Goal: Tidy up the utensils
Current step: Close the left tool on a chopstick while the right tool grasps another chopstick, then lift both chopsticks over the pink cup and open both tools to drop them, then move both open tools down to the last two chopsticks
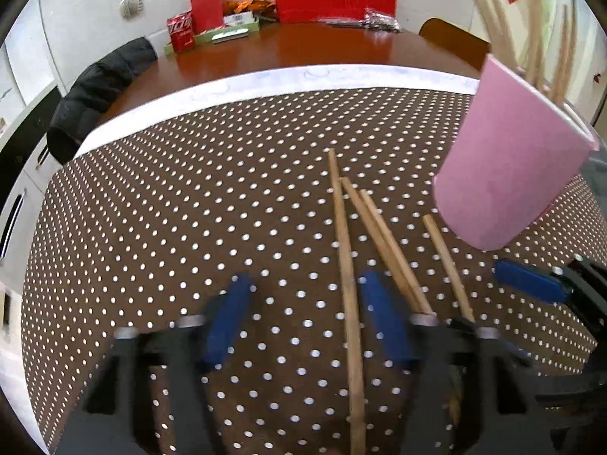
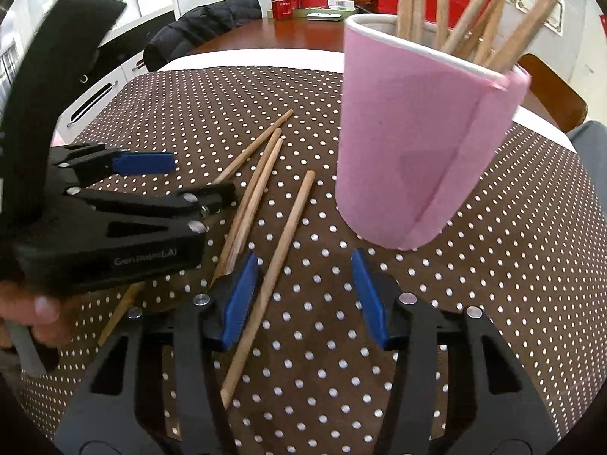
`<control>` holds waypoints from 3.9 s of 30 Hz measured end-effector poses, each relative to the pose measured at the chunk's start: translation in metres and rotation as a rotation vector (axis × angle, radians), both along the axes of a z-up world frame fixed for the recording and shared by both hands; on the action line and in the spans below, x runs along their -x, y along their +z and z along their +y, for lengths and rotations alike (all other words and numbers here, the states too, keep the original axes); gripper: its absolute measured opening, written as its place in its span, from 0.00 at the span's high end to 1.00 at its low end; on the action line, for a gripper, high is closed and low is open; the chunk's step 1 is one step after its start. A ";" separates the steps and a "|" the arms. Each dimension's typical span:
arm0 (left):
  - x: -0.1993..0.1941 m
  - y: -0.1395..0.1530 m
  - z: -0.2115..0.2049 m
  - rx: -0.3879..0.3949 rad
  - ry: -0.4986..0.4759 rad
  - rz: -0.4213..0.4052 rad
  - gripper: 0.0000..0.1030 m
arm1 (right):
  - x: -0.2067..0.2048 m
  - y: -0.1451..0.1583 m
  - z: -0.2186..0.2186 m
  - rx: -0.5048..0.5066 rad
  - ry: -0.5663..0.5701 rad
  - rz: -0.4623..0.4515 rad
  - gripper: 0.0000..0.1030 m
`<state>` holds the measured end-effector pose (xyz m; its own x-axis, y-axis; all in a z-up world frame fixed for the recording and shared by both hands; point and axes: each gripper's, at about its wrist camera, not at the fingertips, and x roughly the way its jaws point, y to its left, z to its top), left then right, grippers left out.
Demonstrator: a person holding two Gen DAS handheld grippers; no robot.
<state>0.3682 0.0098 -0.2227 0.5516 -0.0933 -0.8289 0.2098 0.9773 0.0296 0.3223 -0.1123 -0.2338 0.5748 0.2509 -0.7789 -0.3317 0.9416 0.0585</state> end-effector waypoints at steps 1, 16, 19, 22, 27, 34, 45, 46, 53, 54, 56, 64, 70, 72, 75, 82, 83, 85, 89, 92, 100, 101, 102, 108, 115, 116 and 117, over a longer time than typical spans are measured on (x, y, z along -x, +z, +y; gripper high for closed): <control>0.002 0.001 -0.001 -0.005 -0.001 -0.003 0.80 | -0.001 0.000 0.004 0.012 0.002 -0.008 0.63; 0.060 0.020 0.030 0.162 0.088 -0.074 0.94 | 0.011 0.016 -0.031 -0.345 0.023 -0.040 0.95; 0.074 0.040 0.032 0.213 0.083 -0.145 0.94 | 0.017 0.027 -0.044 -0.438 0.020 -0.078 0.95; 0.078 0.057 0.026 0.244 0.065 -0.206 0.94 | 0.022 0.038 -0.057 -0.517 0.020 -0.118 0.95; 0.093 0.082 0.019 0.293 0.035 -0.296 0.94 | 0.027 0.058 -0.075 -0.590 0.013 -0.176 0.95; 0.093 0.111 0.006 0.347 -0.006 -0.399 0.94 | 0.037 0.084 -0.096 -0.606 0.011 -0.261 0.95; 0.094 0.155 -0.014 0.410 -0.079 -0.584 0.94 | 0.048 0.131 -0.112 -0.607 0.030 -0.367 0.95; 0.094 0.159 -0.016 0.415 -0.087 -0.601 0.94 | 0.048 0.138 -0.114 -0.608 0.030 -0.385 0.95; 0.078 0.199 -0.039 0.477 -0.137 -0.745 0.94 | 0.040 0.192 -0.128 -0.586 0.014 -0.507 0.95; 0.073 0.203 -0.043 0.485 -0.138 -0.762 0.94 | 0.037 0.197 -0.130 -0.584 0.011 -0.518 0.95; 0.064 0.210 -0.050 0.500 -0.143 -0.788 0.94 | 0.030 0.211 -0.136 -0.574 -0.002 -0.548 0.95; 0.021 0.207 -0.073 0.546 -0.131 -0.813 0.94 | -0.005 0.235 -0.147 -0.546 -0.030 -0.597 0.95; -0.008 0.181 -0.086 0.539 -0.113 -0.780 0.94 | -0.032 0.220 -0.150 -0.535 -0.041 -0.575 0.95; -0.014 0.173 -0.088 0.534 -0.111 -0.768 0.94 | -0.040 0.211 -0.150 -0.536 -0.042 -0.561 0.95; -0.020 0.159 -0.091 0.526 -0.109 -0.749 0.94 | -0.048 0.200 -0.150 -0.536 -0.045 -0.540 0.95; -0.018 0.140 -0.088 0.493 -0.115 -0.686 0.80 | -0.061 0.178 -0.151 -0.551 -0.040 -0.448 0.90; -0.013 0.141 -0.086 0.477 -0.109 -0.694 0.58 | -0.059 0.178 -0.154 -0.559 -0.050 -0.448 0.68; -0.001 0.147 -0.079 0.456 -0.095 -0.725 0.36 | -0.051 0.181 -0.162 -0.586 -0.086 -0.480 0.11; 0.015 0.161 -0.067 0.397 -0.074 -0.741 0.21 | -0.032 0.192 -0.171 -0.598 -0.119 -0.541 0.07; 0.026 0.170 -0.059 0.344 -0.039 -0.730 0.16 | -0.020 0.199 -0.172 -0.566 -0.151 -0.553 0.06; 0.063 0.175 -0.033 0.230 0.031 -0.697 0.11 | 0.009 0.198 -0.163 -0.522 -0.172 -0.522 0.06; 0.069 0.175 -0.028 0.220 0.041 -0.692 0.10 | 0.013 0.197 -0.161 -0.520 -0.170 -0.516 0.06; 0.074 0.175 -0.025 0.216 0.046 -0.688 0.10 | 0.015 0.196 -0.160 -0.520 -0.168 -0.511 0.06; 0.098 0.168 -0.009 0.185 0.081 -0.640 0.08 | 0.039 0.186 -0.149 -0.495 -0.153 -0.474 0.06; 0.116 0.143 0.002 0.153 0.125 -0.562 0.08 | 0.057 0.164 -0.142 -0.479 -0.140 -0.411 0.06; 0.118 0.138 0.003 0.151 0.131 -0.545 0.08 | 0.058 0.161 -0.141 -0.479 -0.141 -0.402 0.06; 0.119 0.134 0.005 0.151 0.137 -0.533 0.08 | 0.060 0.158 -0.140 -0.479 -0.142 -0.394 0.06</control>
